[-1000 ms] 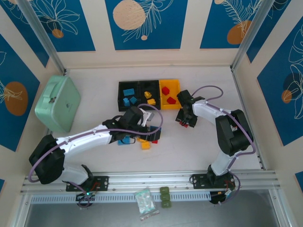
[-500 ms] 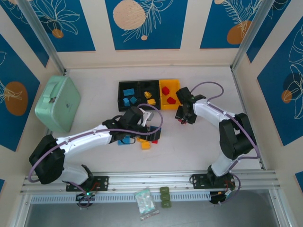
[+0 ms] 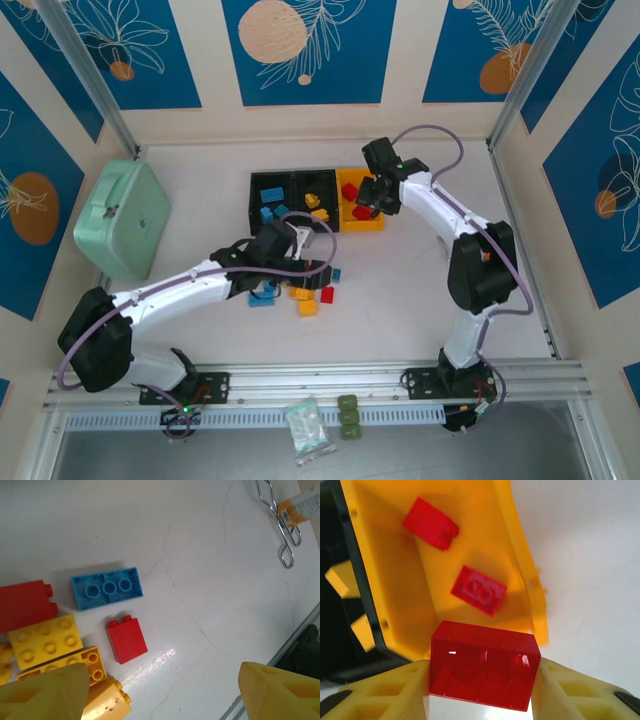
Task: Sort the legos into containers by color
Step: Place the lego in the container.
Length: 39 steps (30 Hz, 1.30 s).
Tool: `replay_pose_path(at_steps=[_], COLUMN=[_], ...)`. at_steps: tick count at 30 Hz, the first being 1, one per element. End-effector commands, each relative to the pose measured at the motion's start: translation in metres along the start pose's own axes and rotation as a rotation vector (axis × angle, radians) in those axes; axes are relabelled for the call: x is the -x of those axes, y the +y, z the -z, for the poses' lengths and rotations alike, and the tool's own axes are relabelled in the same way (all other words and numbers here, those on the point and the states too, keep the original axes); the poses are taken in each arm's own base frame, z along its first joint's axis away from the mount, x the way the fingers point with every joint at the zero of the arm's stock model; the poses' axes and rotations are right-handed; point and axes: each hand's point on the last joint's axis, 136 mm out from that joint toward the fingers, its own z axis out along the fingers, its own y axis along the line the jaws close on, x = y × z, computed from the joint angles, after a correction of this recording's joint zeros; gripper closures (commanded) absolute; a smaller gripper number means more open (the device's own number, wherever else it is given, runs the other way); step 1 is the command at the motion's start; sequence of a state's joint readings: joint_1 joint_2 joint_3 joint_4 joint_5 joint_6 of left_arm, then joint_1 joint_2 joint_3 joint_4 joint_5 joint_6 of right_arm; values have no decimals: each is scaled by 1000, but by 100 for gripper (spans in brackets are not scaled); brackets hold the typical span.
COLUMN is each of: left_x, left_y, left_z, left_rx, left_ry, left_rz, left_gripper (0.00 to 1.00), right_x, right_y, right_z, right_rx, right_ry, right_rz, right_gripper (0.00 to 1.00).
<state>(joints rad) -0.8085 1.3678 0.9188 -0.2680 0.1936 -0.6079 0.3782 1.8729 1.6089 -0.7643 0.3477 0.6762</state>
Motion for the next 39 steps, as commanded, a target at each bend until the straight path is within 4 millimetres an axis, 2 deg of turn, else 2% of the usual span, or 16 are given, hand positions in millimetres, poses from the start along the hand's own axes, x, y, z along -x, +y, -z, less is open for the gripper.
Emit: replay_pose_path(at_steps=[1, 5, 9, 14, 19, 27, 31, 34, 39], left_x=[28, 52, 63, 64, 59, 53, 47, 37, 13], left_y=[3, 7, 7, 9, 13, 16, 19, 25, 52], left_z=[16, 18, 14, 11, 10, 16, 24, 32, 44], left_rx=[29, 29, 23, 18, 17, 18, 22, 44, 167], left_ry=[-60, -78, -74, -67, -59, -70, -80, -80, -44], left_rz=[12, 27, 35, 47, 61, 73, 78, 83, 112], left_gripper=[22, 22, 22, 22, 22, 22, 22, 22, 22], right_x=[15, 35, 48, 62, 70, 72, 67, 53, 9], right_y=[1, 10, 14, 19, 25, 34, 42, 47, 44], right_z=[-9, -26, -47, -63, -65, -38, -6, 19, 48], right_rx=[-16, -13, -33, -48, -46, -30, 0, 50, 124], right_ry=[27, 40, 69, 81, 76, 36, -7, -36, -35], right_rz=[14, 9, 10, 17, 17, 41, 73, 96, 132], right_gripper=[51, 51, 51, 48, 43, 37, 37, 38, 38])
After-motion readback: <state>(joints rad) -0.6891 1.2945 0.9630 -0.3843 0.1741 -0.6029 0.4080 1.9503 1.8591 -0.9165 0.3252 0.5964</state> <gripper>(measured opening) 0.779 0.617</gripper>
